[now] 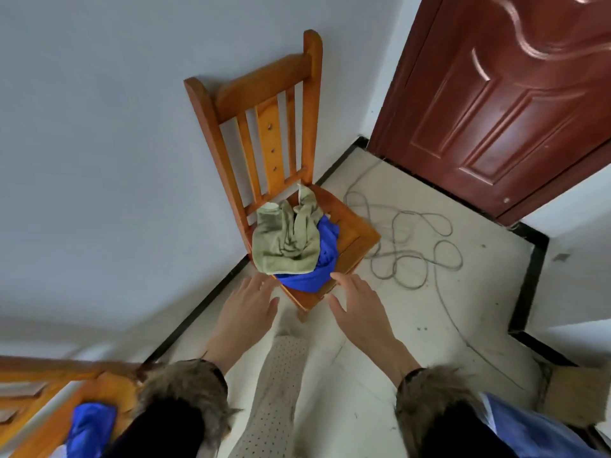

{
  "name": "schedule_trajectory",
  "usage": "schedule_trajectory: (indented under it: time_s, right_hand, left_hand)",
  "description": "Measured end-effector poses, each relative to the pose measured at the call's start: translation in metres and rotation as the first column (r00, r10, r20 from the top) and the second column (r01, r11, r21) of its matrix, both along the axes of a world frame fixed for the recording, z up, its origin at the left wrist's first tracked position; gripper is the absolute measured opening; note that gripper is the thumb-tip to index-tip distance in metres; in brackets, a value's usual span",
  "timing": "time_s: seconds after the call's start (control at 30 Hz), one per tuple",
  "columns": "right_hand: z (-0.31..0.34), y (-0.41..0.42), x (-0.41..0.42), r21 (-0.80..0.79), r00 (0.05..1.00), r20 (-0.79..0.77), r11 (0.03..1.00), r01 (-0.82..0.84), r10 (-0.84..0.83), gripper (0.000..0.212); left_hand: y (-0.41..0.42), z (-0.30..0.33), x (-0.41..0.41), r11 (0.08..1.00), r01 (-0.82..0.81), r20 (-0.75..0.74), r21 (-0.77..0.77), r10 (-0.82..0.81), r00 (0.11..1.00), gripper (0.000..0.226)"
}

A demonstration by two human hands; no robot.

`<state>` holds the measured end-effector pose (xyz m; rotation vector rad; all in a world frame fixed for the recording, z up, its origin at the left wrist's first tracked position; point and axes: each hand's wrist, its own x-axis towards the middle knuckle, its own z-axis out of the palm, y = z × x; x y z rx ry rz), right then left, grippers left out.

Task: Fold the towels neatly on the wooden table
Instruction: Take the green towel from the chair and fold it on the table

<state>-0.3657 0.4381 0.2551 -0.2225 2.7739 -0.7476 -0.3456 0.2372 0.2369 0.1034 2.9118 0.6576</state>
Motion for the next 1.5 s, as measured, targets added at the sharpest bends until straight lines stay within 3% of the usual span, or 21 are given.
schedule_trajectory:
  time_s: [0.33, 0.6, 0.73, 0.8, 1.0, 1.07, 1.23, 1.5]
  right_hand:
    - [-0.161, -0.028, -0.186, 0.154, 0.965, 0.236, 0.976, -0.157, 0.118, 0.038]
    - [-0.262, -0.038, -0.238, 0.285, 0.886, 0.308, 0.855, -0.433, 0.346, 0.036]
    - [-0.293, -0.037, -0.243, 0.373, 0.861, 0.27, 0.778, -0.506, 0.43, 0.03]
    - [-0.299, -0.034, -0.244, 0.399, 0.862, 0.229, 0.764, -0.507, 0.452, 0.024]
    - [-0.275, -0.033, -0.254, 0.191, 0.907, 0.167, 0.89, -0.414, 0.386, 0.015]
    - [-0.254, -0.036, -0.261, 0.082, 0.928, 0.178, 0.934, -0.347, 0.329, 0.007]
    - [-0.178, -0.045, -0.284, -0.11, 0.955, 0.142, 0.963, -0.248, 0.262, 0.014]
    - [-0.034, -0.052, -0.333, -0.297, 0.95, 0.018, 0.909, -0.293, 0.312, 0.015]
  left_hand:
    - [-0.015, -0.161, -0.164, 0.983, 0.113, 0.362, -0.142, -0.055, 0.931, 0.04]
    - [0.008, -0.254, -0.212, 0.981, 0.128, 0.419, -0.147, -0.055, 0.906, 0.044]
    - [0.011, -0.287, -0.218, 0.968, 0.177, 0.352, -0.178, -0.106, 0.93, 0.049]
    - [0.011, -0.294, -0.22, 0.967, 0.164, 0.308, -0.194, -0.099, 0.946, 0.039]
    - [0.006, -0.264, -0.231, 0.998, -0.037, 0.24, -0.042, 0.046, 0.97, 0.011]
    - [0.003, -0.244, -0.232, 0.989, -0.142, 0.263, 0.039, 0.127, 0.956, 0.018]
    - [-0.01, -0.167, -0.249, 0.897, -0.365, 0.25, 0.25, 0.304, 0.919, 0.015]
    - [-0.016, -0.009, -0.273, 0.865, -0.353, 0.068, 0.356, 0.353, 0.933, 0.016]
